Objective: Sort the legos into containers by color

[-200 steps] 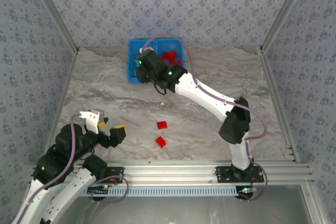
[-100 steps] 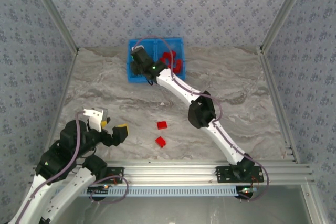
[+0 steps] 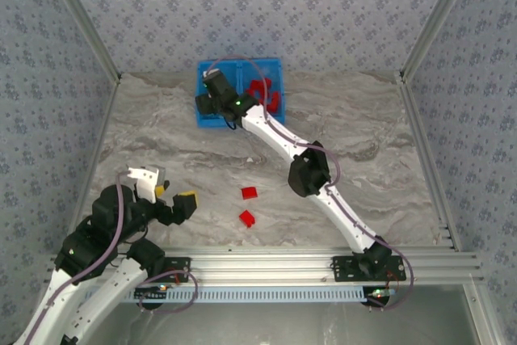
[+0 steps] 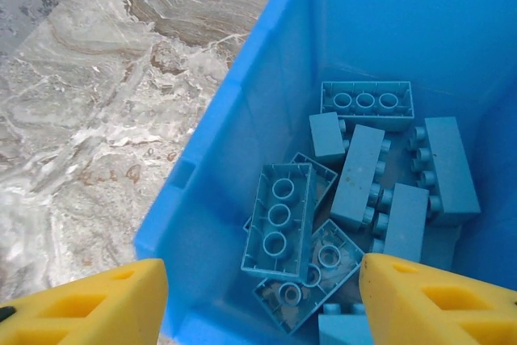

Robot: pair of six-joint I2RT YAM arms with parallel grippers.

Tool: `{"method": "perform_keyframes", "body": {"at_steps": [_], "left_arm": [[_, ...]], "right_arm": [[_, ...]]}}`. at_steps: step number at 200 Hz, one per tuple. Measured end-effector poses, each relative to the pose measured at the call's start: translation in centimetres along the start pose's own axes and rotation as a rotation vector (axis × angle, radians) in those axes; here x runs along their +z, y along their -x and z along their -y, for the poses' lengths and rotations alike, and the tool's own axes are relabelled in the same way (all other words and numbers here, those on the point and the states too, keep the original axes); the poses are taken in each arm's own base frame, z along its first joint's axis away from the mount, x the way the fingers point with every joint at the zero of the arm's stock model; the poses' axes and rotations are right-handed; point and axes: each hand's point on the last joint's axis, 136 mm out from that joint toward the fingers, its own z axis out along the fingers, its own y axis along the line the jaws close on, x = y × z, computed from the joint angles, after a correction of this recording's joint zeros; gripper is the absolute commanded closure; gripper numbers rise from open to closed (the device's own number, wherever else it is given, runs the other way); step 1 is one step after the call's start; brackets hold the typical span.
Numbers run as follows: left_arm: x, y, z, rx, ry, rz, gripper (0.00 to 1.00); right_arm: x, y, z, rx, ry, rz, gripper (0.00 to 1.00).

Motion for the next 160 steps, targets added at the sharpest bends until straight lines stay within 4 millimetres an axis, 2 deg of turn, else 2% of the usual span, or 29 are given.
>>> {"method": "perform_keyframes", "body": {"at_steps": [19,37,52,62,83,100,118,138,160], "left_arm": [[0.1,0.0,-0.1,0.000,0.006,-0.001,0.01],[0.3,-0.1,-0.5,-0.004,0.028,-0.010,0.01],[0.8,-0.2,-0.8,-0.014,0.052,-0.029,0.01],[1.2,-0.4,-1.2,-0.022,0.074,-0.047,0.01],[2.3,-0.9,-2.0,-0.045,0.127,-0.096,0.01],[3.3,-1.5,-2.8,-0.077,0.182,-0.146,0.01],[4.7,-2.3,-3.2,-0.138,0.223,-0.222,0.01],[7.2,-3.7,-1.5,-0.168,0.221,-0.323,0.01],[10.1,-5.2,1.8,-0.125,0.212,-0.406,0.01]], "right_arm": [[-3.3,1.7,-0.2,0.005,0.004,-0.008,0.32],[-8.6,3.9,-0.1,0.018,0.009,-0.010,0.28],[-14.4,5.1,0.4,0.023,0.026,0.001,0.22],[-19.2,5.8,0.7,0.033,0.049,0.032,0.16],[-28.3,5.1,2.0,0.050,0.106,0.107,0.07],[-34.3,2.8,3.2,0.070,0.145,0.160,0.01],[-38.0,-0.9,5.1,0.101,0.156,0.180,0.00],[-39.3,-5.6,7.1,0.133,0.137,0.144,0.00],[-38.9,-10.7,8.9,0.158,0.089,0.051,0.00]]}}
